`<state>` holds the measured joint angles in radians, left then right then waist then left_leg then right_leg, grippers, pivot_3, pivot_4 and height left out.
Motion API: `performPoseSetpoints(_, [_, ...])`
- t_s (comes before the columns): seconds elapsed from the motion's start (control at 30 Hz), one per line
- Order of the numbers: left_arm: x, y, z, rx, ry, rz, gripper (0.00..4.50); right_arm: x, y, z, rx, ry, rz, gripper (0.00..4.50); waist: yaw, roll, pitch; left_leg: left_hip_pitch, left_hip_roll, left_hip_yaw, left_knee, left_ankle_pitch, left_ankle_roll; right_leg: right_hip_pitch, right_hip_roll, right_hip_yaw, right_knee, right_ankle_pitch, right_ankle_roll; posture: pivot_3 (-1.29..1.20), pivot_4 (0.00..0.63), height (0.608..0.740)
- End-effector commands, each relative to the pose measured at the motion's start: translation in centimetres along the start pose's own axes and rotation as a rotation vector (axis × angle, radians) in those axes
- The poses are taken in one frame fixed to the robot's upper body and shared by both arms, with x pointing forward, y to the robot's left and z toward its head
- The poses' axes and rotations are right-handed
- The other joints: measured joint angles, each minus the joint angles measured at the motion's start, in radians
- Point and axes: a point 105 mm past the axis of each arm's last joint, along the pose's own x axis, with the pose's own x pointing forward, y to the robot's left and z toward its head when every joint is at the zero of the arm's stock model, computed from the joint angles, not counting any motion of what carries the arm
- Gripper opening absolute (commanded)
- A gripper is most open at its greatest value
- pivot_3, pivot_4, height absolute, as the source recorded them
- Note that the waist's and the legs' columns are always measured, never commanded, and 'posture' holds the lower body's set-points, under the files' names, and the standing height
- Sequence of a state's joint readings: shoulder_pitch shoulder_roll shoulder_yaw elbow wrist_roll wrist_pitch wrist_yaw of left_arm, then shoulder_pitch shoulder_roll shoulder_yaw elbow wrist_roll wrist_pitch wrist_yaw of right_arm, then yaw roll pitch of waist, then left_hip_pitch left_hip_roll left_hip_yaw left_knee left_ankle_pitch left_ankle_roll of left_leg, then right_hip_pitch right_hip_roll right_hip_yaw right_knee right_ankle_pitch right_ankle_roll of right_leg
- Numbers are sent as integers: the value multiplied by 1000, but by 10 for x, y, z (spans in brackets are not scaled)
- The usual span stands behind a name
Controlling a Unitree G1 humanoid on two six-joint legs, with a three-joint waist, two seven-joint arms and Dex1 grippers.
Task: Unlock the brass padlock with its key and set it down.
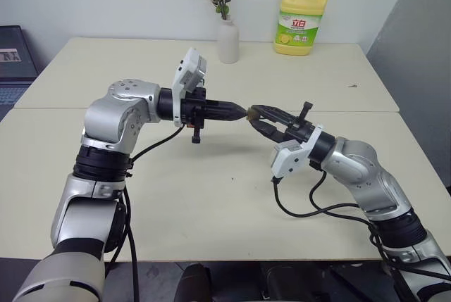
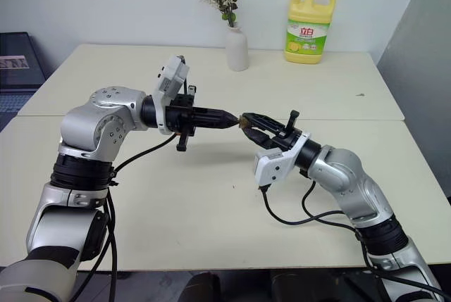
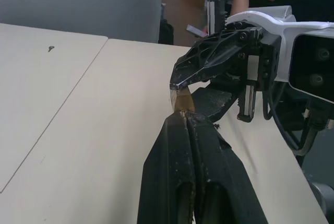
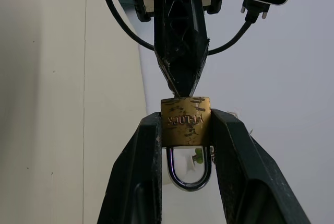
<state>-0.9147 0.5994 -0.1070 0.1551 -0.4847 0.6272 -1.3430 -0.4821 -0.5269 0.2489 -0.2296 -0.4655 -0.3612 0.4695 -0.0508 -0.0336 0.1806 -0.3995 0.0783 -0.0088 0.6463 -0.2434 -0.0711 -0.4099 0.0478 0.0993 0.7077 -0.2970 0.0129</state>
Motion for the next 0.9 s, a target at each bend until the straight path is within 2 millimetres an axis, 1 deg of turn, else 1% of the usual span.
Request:
performPoseSetpoints(0.03, [0,-7,8,85,-2,-25,0,0,-15,9,11,-37,-56,933,0,0,0,0,0,0,0,0,0,0,0,0,0,0,0,0,150,740])
performPoseSetpoints(0.2, [-2,-9,8,160,-2,-35,0,0,-15,9,31,-39,-61,933,0,0,0,0,0,0,0,0,0,0,0,0,0,0,0,0,150,740])
performPoseSetpoints(0.37, [0,-13,10,300,2,-39,0,0,-15,9,35,-40,-61,933,1,0,0,0,0,0,0,0,0,0,0,0,0,0,0,0,150,740])
performPoseSetpoints(0.5, [1,-17,6,412,33,-55,0,0,-15,9,39,-38,-62,933,1,0,0,0,0,0,0,0,0,0,0,0,0,0,0,0,150,740])
performPoseSetpoints(0.67, [1,-17,2,506,63,-64,0,0,-15,9,45,-39,-64,933,1,0,0,0,0,0,0,0,0,0,0,0,0,0,0,0,150,740])
performPoseSetpoints(0.7, [1,-17,0,547,81,-67,0,0,-15,9,46,-39,-64,933,1,0,0,0,0,0,0,0,0,0,0,0,0,0,0,0,150,740])
performPoseSetpoints(0.77, [1,-17,3,553,61,-55,0,0,-15,9,45,-39,-66,933,1,0,0,0,0,0,0,0,0,0,0,0,0,0,0,0,150,740])
performPoseSetpoints(0.9, [0,-15,1,596,79,-50,0,0,-15,9,49,-40,-66,933,1,0,0,0,0,0,0,0,0,0,0,0,0,0,0,0,150,740])
